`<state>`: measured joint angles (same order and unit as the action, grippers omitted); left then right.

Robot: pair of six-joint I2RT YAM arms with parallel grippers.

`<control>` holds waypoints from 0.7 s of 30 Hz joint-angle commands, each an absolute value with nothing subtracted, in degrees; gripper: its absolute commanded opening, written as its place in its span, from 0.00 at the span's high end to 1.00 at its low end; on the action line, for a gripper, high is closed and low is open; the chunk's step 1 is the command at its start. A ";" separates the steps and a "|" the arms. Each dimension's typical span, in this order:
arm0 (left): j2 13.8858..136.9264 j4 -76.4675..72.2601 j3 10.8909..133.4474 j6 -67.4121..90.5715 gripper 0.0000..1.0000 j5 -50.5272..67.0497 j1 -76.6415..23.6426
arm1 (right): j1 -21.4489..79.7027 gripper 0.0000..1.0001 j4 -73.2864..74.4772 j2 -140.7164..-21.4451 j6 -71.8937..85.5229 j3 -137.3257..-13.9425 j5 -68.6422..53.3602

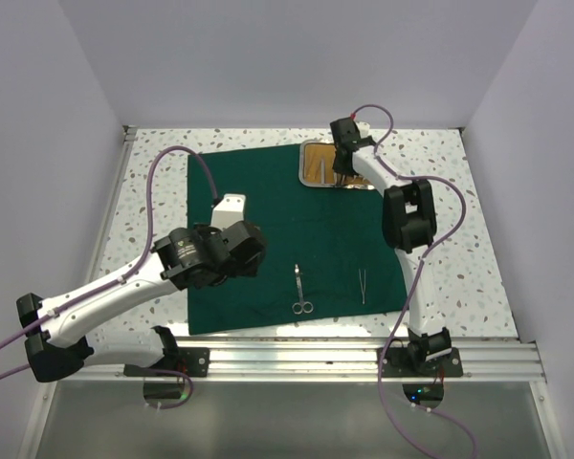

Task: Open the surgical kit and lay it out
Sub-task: Pick up the medical item from the container.

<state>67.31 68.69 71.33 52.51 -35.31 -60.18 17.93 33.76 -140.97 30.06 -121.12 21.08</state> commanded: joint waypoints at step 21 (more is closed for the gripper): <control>65.65 68.64 73.47 53.26 0.16 -37.44 -59.94 | 18.28 1.00 43.59 -130.26 25.84 -126.04 22.77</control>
